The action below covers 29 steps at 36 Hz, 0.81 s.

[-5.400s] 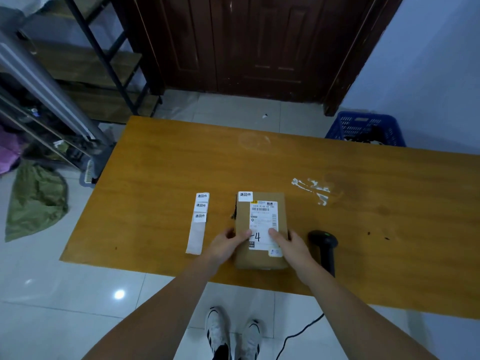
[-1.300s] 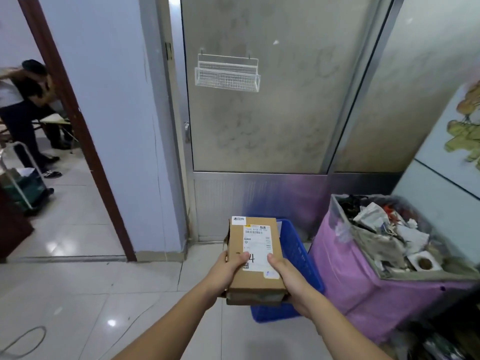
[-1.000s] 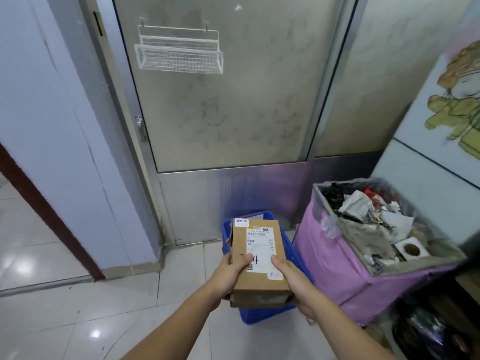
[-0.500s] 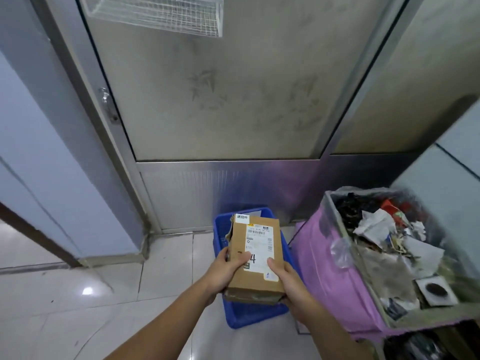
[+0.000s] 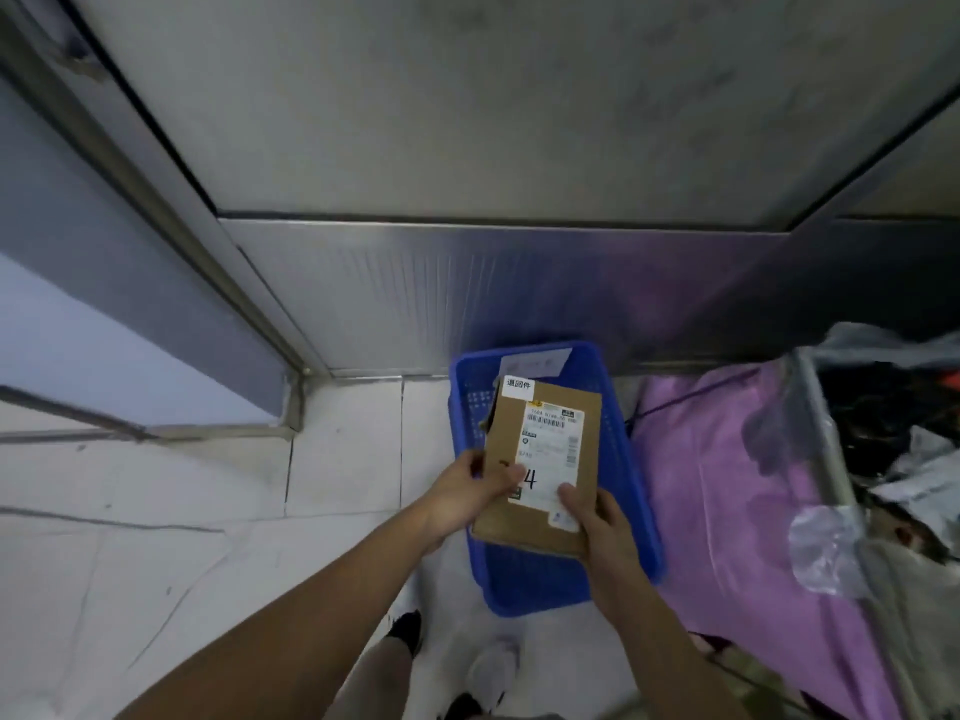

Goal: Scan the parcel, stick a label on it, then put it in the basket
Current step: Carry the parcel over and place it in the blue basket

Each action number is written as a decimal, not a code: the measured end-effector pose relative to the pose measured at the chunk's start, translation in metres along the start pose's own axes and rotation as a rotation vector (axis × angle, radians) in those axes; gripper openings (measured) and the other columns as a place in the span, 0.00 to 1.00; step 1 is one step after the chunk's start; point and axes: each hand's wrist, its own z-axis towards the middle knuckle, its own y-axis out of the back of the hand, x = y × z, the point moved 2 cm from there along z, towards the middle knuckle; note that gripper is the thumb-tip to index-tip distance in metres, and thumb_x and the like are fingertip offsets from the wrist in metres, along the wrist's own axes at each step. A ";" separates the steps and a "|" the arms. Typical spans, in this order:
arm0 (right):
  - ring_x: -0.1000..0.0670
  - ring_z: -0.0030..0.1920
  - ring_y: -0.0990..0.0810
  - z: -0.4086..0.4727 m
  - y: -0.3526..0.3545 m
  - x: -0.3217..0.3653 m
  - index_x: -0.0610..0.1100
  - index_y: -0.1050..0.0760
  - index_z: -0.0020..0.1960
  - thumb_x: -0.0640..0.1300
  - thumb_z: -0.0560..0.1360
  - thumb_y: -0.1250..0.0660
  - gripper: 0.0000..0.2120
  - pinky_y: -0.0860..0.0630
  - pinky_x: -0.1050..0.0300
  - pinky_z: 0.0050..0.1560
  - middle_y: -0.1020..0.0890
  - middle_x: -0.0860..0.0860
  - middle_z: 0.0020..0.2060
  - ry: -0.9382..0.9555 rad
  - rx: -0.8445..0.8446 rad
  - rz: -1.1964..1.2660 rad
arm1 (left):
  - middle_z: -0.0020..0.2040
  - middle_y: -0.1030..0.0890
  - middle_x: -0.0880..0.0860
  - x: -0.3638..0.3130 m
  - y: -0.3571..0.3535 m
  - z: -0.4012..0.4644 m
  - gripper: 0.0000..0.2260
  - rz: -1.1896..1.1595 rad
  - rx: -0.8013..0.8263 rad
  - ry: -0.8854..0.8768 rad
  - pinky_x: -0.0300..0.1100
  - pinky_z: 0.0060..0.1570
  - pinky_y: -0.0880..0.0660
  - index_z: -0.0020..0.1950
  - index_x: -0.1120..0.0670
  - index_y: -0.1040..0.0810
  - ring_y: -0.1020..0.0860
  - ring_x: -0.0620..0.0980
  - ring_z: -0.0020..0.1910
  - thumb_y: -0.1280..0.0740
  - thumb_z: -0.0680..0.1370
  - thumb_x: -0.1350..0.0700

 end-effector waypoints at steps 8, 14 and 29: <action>0.44 0.58 0.14 0.124 -0.005 -0.069 0.53 0.19 0.68 0.55 0.71 0.22 0.26 0.19 0.41 0.62 0.13 0.49 0.59 -0.107 0.047 -0.167 | 0.60 0.14 0.46 0.093 0.013 0.113 0.26 -0.037 -0.049 0.143 0.45 0.59 0.19 0.72 0.48 0.23 0.15 0.45 0.55 0.26 0.77 0.41; 0.47 0.57 0.13 0.242 0.011 -0.136 0.52 0.21 0.70 0.54 0.75 0.24 0.24 0.18 0.43 0.63 0.14 0.50 0.60 -0.139 0.063 -0.273 | 0.61 0.15 0.45 0.160 0.007 0.224 0.23 0.049 -0.155 0.123 0.40 0.54 0.19 0.71 0.47 0.25 0.16 0.44 0.54 0.28 0.79 0.44; 0.58 0.55 0.15 0.531 0.002 -0.196 0.60 0.27 0.73 0.55 0.80 0.29 0.22 0.22 0.56 0.52 0.16 0.60 0.61 -0.044 0.193 -0.369 | 0.67 0.22 0.60 0.237 0.010 0.510 0.24 -0.082 -0.507 0.260 0.49 0.56 0.22 0.72 0.63 0.30 0.21 0.57 0.60 0.31 0.82 0.50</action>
